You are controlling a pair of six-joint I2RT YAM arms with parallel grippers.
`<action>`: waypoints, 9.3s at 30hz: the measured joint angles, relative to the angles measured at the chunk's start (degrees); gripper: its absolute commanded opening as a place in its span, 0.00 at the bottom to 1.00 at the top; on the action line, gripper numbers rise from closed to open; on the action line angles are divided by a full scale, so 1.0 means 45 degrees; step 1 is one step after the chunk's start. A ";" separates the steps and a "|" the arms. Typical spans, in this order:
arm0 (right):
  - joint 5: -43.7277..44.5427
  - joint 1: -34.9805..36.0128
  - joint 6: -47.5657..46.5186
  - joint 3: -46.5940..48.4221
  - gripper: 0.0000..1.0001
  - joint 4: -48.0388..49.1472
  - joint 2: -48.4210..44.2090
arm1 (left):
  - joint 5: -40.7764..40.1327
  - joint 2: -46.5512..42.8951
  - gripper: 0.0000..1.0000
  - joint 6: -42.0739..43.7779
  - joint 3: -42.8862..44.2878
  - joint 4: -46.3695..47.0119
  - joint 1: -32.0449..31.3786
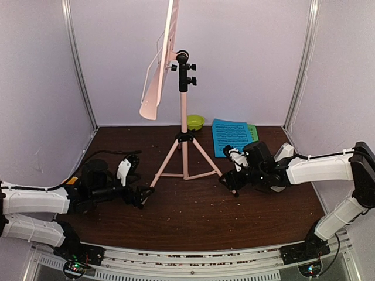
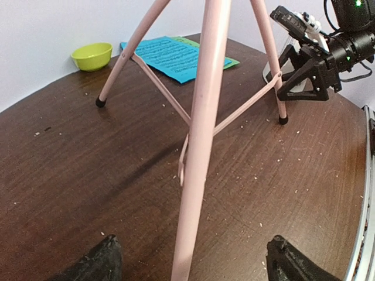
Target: Set up the instrument practice props
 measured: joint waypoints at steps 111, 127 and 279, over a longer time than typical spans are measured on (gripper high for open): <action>0.0291 0.0034 0.2079 -0.0695 0.40 -0.1073 -0.1535 | 0.1477 0.7125 0.00 0.7577 0.7150 0.1229 0.3565; -0.0102 0.0996 0.2637 0.0340 0.75 0.0607 -0.0797 | -0.6217 0.5411 0.00 0.3988 0.5158 0.1870 0.2676; -0.0971 0.2273 0.1681 0.2812 0.00 0.1428 0.2370 | 0.4736 0.8568 0.31 0.5192 0.9432 -0.1982 0.3886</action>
